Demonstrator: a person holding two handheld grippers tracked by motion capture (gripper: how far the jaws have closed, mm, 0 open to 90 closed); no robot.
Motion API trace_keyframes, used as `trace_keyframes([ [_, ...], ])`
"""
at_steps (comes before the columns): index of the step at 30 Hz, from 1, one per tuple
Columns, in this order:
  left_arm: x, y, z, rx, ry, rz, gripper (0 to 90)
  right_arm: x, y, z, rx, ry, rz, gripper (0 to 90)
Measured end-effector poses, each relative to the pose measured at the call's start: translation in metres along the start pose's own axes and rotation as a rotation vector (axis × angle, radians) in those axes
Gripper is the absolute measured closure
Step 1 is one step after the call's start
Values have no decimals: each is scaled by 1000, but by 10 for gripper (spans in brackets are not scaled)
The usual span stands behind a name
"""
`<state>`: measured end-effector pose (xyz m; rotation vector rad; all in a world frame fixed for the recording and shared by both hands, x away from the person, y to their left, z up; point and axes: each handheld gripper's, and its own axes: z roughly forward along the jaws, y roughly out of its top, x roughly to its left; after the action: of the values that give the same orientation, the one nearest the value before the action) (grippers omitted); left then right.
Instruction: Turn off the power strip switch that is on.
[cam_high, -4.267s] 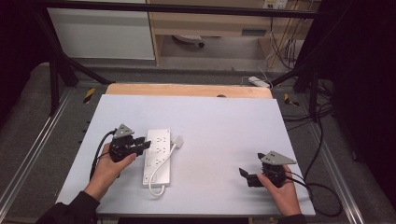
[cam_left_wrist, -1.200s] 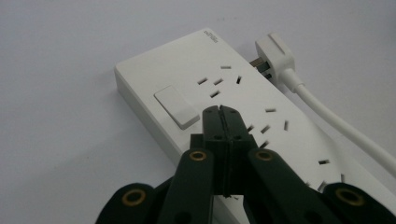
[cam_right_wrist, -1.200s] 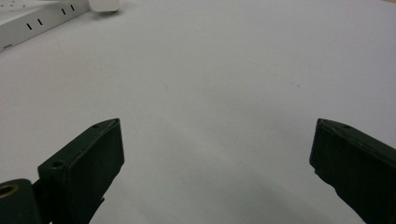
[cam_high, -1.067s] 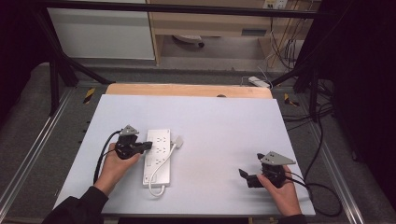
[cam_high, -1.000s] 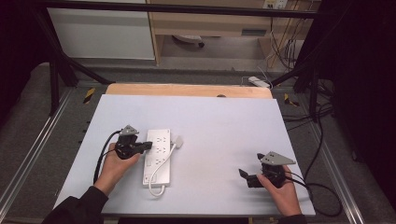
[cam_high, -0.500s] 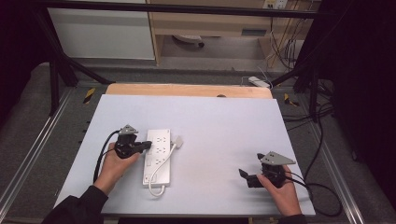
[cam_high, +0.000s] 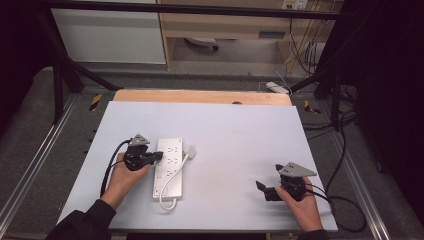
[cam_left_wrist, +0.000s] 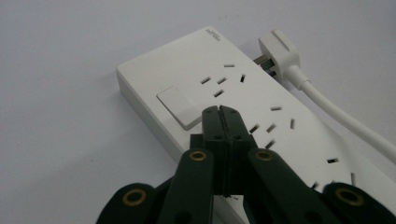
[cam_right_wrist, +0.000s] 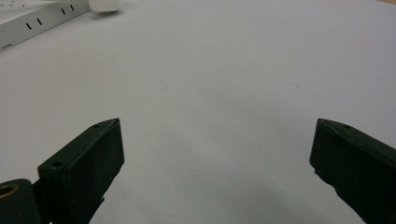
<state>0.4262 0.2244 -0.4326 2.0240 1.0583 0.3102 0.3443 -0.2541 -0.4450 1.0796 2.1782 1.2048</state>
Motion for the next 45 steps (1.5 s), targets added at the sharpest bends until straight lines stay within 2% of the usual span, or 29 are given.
trace_keyframes([
  [8, 0, 0, 0, -4, 0, 3, 900, 0, 0, 0, 0, 1, 1, 34],
  [38, -4, 9, -7, -67, -17, 24, 899, 0, 0, 0, 0, 3, 2, 34],
  [45, -5, 12, -10, -109, -18, 14, 771, 0, 0, 0, 0, 3, 1, 35],
])
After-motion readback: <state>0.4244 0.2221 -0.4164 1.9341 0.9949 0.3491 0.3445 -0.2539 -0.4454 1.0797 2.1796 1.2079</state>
